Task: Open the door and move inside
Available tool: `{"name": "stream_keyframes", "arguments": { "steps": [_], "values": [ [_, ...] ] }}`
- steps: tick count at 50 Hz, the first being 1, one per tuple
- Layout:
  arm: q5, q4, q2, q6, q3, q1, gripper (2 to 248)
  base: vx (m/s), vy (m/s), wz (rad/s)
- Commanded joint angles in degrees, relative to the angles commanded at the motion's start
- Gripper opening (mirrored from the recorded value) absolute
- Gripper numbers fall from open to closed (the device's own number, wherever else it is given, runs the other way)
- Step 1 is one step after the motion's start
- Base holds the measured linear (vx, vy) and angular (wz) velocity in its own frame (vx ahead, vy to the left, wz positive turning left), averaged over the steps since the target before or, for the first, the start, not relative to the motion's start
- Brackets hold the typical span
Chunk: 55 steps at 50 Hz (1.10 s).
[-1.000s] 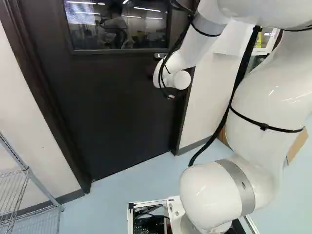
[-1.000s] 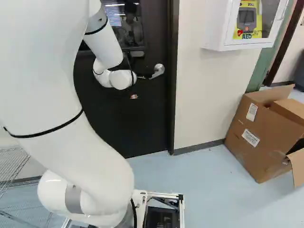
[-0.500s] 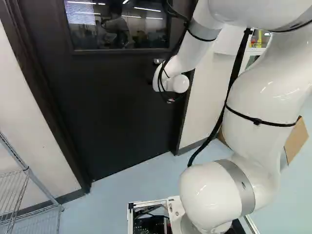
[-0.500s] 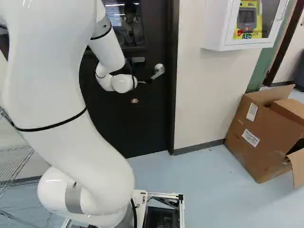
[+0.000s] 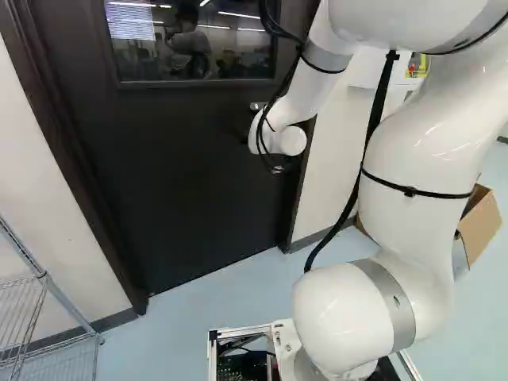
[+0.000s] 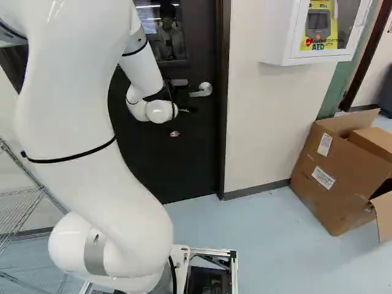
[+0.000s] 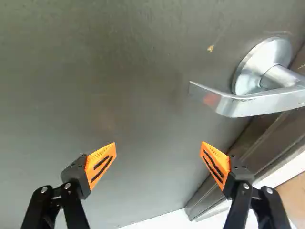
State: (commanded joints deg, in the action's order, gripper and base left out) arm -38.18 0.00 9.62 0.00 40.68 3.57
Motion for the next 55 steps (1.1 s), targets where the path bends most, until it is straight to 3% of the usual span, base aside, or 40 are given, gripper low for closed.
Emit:
{"name": "stream_keyframes", "arguments": {
  "steps": [15, 37, 55],
  "values": [
    [0.0, 0.0, -2.3, 0.0, -2.6, -0.6, 247, 0.000, 0.000, 0.000],
    [0.0, 0.0, -9.8, 0.0, -8.8, -2.3, 247, 0.000, 0.000, 0.000],
    [0.0, 0.0, -12.8, 0.0, -9.3, -2.6, 247, 0.000, 0.000, 0.000]
  ]
}}
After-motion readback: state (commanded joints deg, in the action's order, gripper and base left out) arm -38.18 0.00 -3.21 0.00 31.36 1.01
